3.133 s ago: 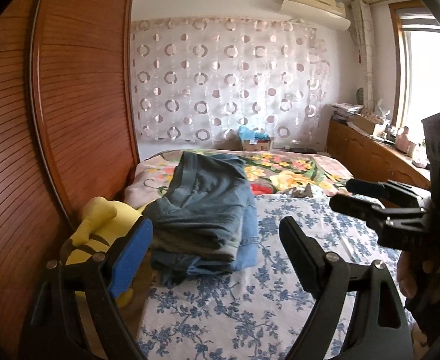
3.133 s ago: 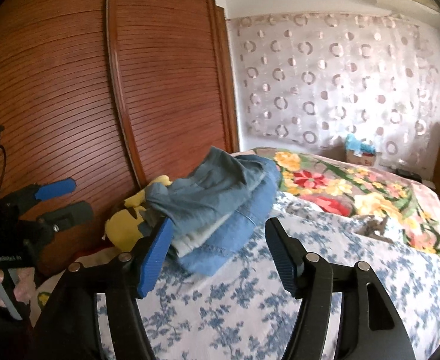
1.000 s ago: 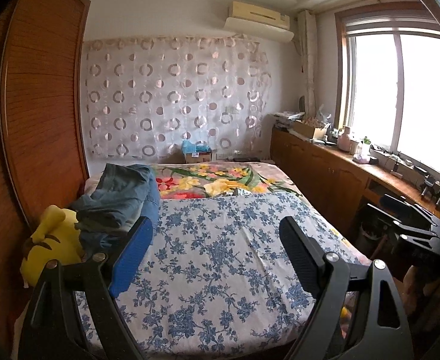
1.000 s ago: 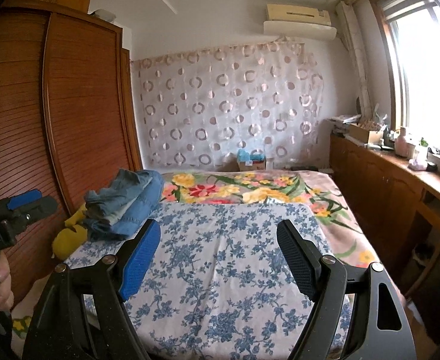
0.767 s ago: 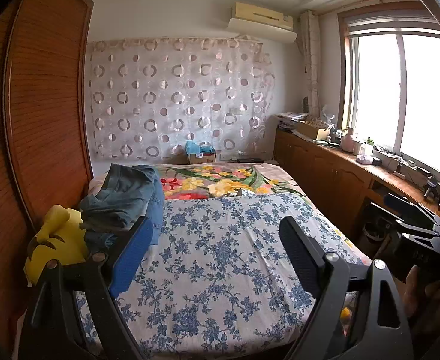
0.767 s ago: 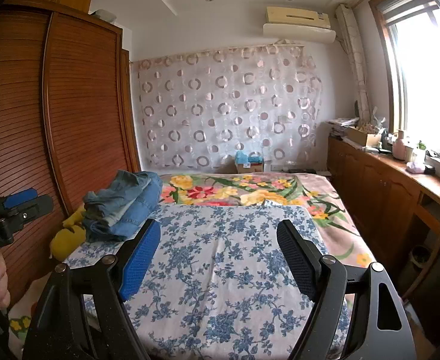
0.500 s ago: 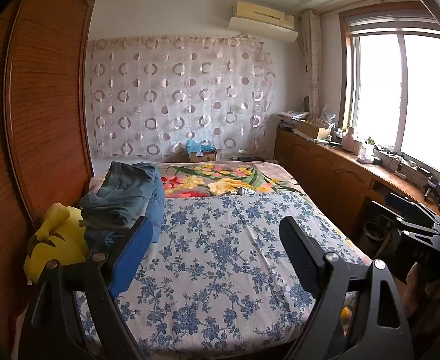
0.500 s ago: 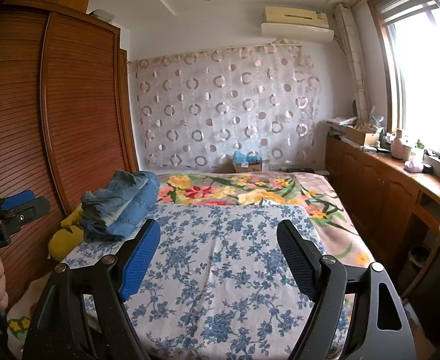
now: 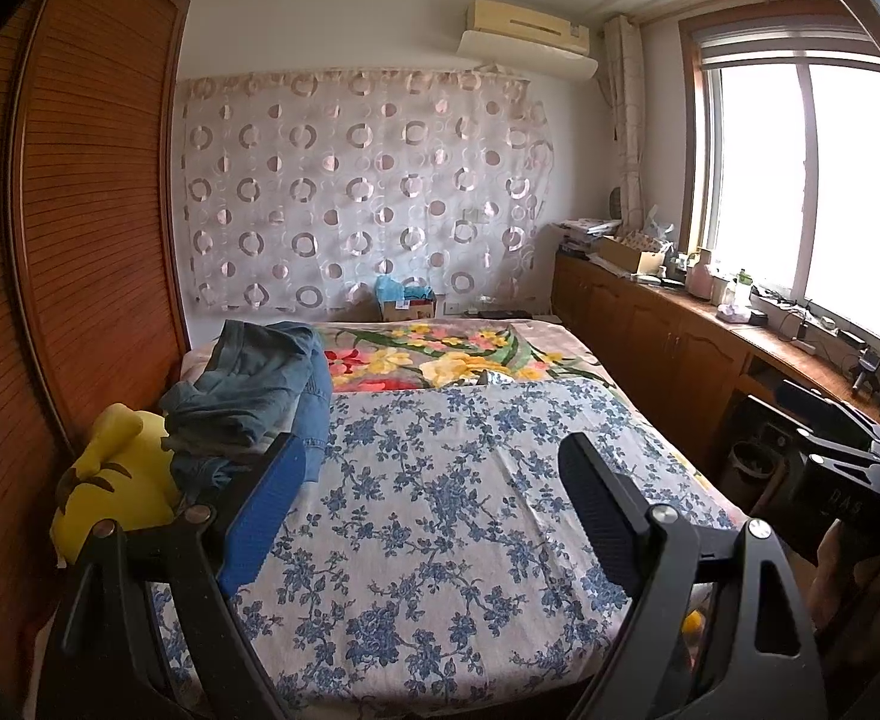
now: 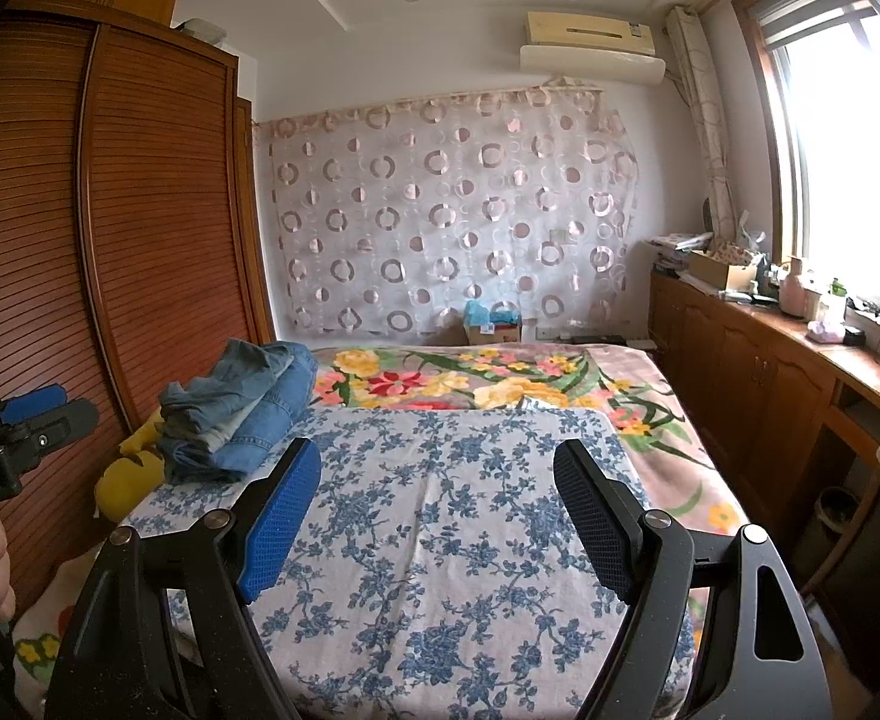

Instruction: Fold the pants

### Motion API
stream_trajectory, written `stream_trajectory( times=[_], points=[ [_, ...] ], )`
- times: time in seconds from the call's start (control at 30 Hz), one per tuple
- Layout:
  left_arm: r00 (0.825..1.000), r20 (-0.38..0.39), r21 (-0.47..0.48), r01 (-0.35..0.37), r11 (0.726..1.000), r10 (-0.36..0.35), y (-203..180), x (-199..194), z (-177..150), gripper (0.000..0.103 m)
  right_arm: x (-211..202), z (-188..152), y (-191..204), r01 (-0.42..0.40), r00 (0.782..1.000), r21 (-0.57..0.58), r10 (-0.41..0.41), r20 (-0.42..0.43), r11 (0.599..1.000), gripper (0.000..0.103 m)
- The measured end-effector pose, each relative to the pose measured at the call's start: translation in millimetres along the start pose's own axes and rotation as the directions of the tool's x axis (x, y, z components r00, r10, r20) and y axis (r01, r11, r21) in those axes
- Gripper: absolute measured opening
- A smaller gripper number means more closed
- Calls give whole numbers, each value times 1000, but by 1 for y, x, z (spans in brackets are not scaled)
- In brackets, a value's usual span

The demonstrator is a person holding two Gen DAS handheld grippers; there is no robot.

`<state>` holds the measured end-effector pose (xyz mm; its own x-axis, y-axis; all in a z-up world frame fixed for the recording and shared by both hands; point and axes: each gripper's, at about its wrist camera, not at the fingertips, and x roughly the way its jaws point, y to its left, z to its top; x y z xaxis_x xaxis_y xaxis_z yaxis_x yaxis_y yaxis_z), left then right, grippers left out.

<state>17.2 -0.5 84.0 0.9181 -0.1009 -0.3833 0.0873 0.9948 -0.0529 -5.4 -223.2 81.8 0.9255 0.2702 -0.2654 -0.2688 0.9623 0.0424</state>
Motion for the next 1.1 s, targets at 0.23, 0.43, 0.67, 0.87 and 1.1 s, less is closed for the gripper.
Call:
stream_trajectory(
  times=[0.23,0.43,0.67,0.87,1.1],
  points=[
    [1000,0,0,0,1000,0,-1,0,1,87,0,0,0,-1,1000,1,1,0,1000,82],
    [1000,2,1,3,1000,-3,-2,-1,0,87,0,-1,-1,0,1000,5,0,-1,1000,82],
    [1000,2,2,1,1000,-1,0,0,-5,87,0,-1,-1,2,1000,2,-2,1,1000,82],
    [1000,2,1,0,1000,0,-1,0,-5,87,0,-2,-2,4,1000,1,-4,2,1000,82],
    [1000,-3,0,-1,1000,1,2,2,-8,87,1,-3,-1,3,1000,-1,-3,0,1000,82]
  ],
)
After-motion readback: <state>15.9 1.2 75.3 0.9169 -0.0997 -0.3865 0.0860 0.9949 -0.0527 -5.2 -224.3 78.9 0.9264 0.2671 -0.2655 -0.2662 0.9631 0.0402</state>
